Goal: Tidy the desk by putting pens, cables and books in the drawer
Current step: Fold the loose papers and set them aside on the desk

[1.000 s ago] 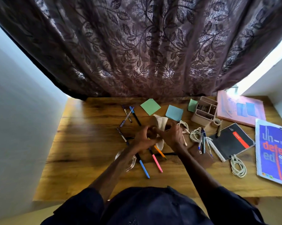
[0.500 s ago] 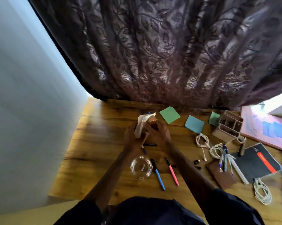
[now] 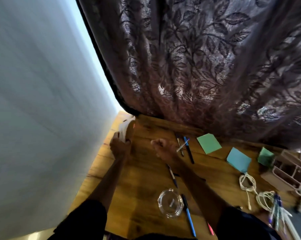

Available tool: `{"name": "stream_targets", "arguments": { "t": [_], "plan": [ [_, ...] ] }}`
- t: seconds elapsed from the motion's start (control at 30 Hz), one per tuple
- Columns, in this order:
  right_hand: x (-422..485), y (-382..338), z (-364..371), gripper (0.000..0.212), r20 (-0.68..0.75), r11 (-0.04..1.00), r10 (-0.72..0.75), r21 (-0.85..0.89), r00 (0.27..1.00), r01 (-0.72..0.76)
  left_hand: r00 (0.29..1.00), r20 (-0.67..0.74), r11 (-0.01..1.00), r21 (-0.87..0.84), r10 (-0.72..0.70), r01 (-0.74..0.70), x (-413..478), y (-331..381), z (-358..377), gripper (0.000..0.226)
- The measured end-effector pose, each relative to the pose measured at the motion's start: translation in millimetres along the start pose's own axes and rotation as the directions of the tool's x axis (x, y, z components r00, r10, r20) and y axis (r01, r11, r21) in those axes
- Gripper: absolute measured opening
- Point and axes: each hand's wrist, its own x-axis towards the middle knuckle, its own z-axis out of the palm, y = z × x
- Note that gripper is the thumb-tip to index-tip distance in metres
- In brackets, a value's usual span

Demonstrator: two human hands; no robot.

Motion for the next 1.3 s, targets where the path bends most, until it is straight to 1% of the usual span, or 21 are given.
{"name": "stream_targets", "arguments": {
  "t": [0.17,0.2,0.3,0.33,0.43,0.57,0.63,0.7,0.77,0.87,0.97,1.03,1.1,1.2,1.27,1.3],
  "plan": [
    [9,18,1,0.055,0.053,1.000,-0.003,0.009,0.999,0.002,0.998,0.009,0.997,0.038,-0.069,0.069,43,-5,-11,0.062],
    [8,19,-1,0.051,0.052,1.000,0.003,0.007,0.999,-0.004,0.998,0.014,0.997,0.044,-0.065,0.064,48,-6,-12,0.061],
    [1,20,-9,0.024,0.029,0.998,0.049,0.026,0.998,-0.050,0.998,0.038,0.996,0.083,-0.039,0.036,55,-10,-12,0.063],
    [-1,21,-12,0.019,0.024,0.997,0.058,0.044,0.998,-0.059,0.999,0.044,0.996,0.089,-0.030,0.026,58,-12,-10,0.064],
    [-4,28,-18,0.019,0.023,0.994,0.059,0.094,0.998,-0.061,0.998,0.051,0.995,0.100,-0.021,0.015,60,-11,-9,0.065],
    [-9,35,-22,0.021,0.041,0.994,0.054,0.097,0.998,-0.058,0.997,0.078,0.995,0.097,0.012,-0.019,63,-17,-7,0.067],
    [-12,37,-26,0.020,0.029,0.994,0.050,0.093,0.998,-0.052,0.997,0.080,0.993,0.113,0.011,-0.020,63,-20,-5,0.074],
    [-16,42,-29,0.018,0.011,0.995,0.046,0.089,0.999,-0.047,0.999,0.049,0.986,0.166,0.016,-0.024,53,-19,-4,0.089],
    [-19,50,-35,0.017,-0.006,0.997,0.045,0.070,0.999,-0.044,0.996,-0.018,0.971,0.224,0.088,-0.082,37,-17,-4,0.098],
    [-26,65,-45,0.016,-0.023,0.997,0.059,0.043,0.998,-0.058,0.952,-0.084,0.927,0.268,0.296,-0.264,10,-15,-5,0.094],
    [-42,79,-60,0.010,-0.052,0.998,0.045,0.042,0.998,-0.043,0.903,-0.071,0.896,0.181,0.423,-0.406,-32,-6,-2,0.084],
    [-60,88,-71,0.010,-0.068,0.998,0.033,0.054,0.997,-0.030,0.871,-0.008,0.868,0.095,0.490,-0.488,-67,3,2,0.081],
    [-78,101,-82,0.012,-0.099,0.995,0.075,0.072,0.992,-0.068,0.827,0.059,0.828,-0.005,0.560,-0.560,-103,13,9,0.079],
    [-110,122,-97,0.009,-0.134,0.992,0.111,0.081,0.985,-0.101,0.774,0.129,0.783,-0.156,0.620,-0.602,-152,26,22,0.068],
    [-139,138,-109,0.014,-0.144,0.980,0.132,0.166,0.981,-0.107,0.744,0.182,0.764,-0.224,0.642,-0.605,-188,35,34,0.062],
    [-151,146,-114,0.016,-0.146,0.972,0.162,0.195,0.976,-0.132,0.721,0.209,0.750,-0.244,0.660,-0.615,-202,38,40,0.060]
  ]
}}
